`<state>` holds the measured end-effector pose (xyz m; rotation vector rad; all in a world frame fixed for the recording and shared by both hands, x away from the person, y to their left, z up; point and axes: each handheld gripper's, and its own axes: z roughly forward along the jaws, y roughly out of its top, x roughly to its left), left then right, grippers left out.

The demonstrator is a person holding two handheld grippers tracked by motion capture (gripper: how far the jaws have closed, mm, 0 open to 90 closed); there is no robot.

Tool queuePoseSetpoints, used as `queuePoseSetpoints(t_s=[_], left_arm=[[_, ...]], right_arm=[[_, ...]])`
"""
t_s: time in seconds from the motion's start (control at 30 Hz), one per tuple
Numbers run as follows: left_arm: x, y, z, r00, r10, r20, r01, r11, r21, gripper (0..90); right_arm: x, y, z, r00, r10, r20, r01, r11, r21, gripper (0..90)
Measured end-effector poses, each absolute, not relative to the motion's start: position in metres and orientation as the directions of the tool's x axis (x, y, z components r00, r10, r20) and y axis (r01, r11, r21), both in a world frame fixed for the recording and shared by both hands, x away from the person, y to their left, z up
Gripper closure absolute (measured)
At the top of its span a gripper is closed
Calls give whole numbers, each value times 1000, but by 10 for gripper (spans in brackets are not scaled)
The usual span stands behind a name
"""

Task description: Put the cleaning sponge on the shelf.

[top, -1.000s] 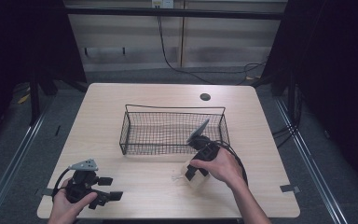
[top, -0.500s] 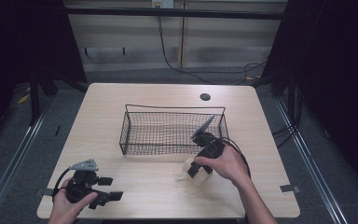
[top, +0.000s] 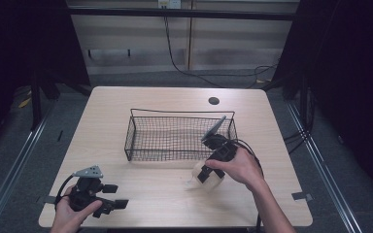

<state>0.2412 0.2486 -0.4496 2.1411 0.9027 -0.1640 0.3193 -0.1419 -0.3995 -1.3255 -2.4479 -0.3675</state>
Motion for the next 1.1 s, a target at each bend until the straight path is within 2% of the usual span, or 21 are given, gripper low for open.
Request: queuePoseSetpoints(t_s=[0.33,1.1], left_arm=[[241,249,-449,739,548,-392,651,-432,624,225],[241,249,-449,739,550,-388,650,-434,623,226]], right_arm=[[322,-141,-385,-524,759,386,836,546,61,310],[337,-142,-356,-528,760,380,843,524,123,310]])
